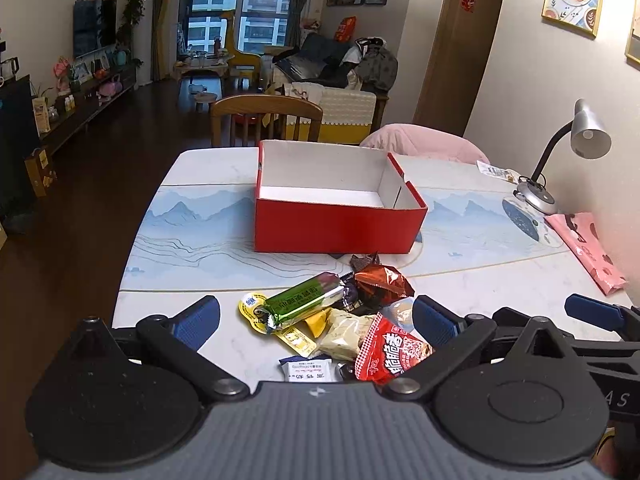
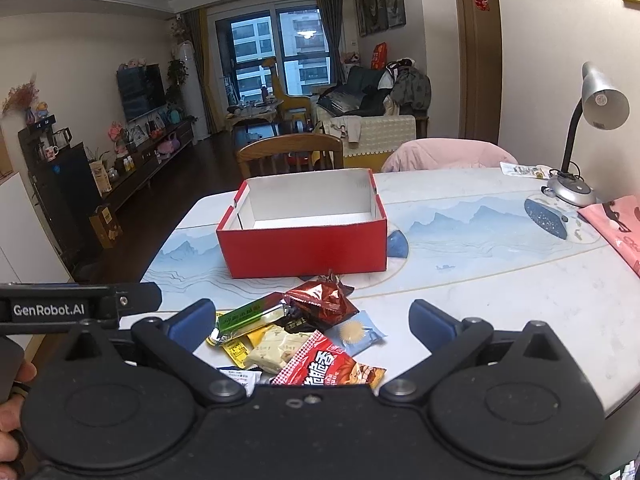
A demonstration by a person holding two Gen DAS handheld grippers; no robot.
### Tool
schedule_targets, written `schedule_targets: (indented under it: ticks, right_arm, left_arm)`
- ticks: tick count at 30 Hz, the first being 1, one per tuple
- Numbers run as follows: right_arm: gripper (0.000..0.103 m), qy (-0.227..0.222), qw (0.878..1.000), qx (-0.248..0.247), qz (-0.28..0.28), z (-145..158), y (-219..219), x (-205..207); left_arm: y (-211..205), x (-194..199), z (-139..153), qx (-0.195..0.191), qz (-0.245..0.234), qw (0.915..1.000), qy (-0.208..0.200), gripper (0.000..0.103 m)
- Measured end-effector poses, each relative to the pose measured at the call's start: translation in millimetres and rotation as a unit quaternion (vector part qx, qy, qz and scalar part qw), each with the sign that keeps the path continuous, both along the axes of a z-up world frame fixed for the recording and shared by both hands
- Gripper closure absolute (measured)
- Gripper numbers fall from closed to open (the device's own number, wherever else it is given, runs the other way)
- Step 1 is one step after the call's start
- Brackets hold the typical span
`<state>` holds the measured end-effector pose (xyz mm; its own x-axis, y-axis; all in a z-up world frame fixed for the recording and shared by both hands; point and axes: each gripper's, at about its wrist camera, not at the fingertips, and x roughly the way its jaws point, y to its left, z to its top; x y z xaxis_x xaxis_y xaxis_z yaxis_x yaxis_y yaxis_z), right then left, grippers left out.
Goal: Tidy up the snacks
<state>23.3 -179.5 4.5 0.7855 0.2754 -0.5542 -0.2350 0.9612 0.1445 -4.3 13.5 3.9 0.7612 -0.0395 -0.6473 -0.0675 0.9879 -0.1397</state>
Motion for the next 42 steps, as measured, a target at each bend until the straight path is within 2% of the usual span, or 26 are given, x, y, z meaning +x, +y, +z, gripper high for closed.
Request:
schedule_targets:
  ticks: [24,42]
  right_arm:
    - [0.000,0.007,1.000,-0.019,-0.015,-1.6,-4.3,-6.2]
    - [0.000,0.018,0.999,-0.021,-0.023,-5.7,-5.6,-1.5]
  left_arm:
    - [-12.6,8.6,-13.7,-0.011,-0.027,0.9987,0.041,0.000]
    - [-15.3,17.3,-17.4,-0.003,-0.030,0.9986,0.044,0.000]
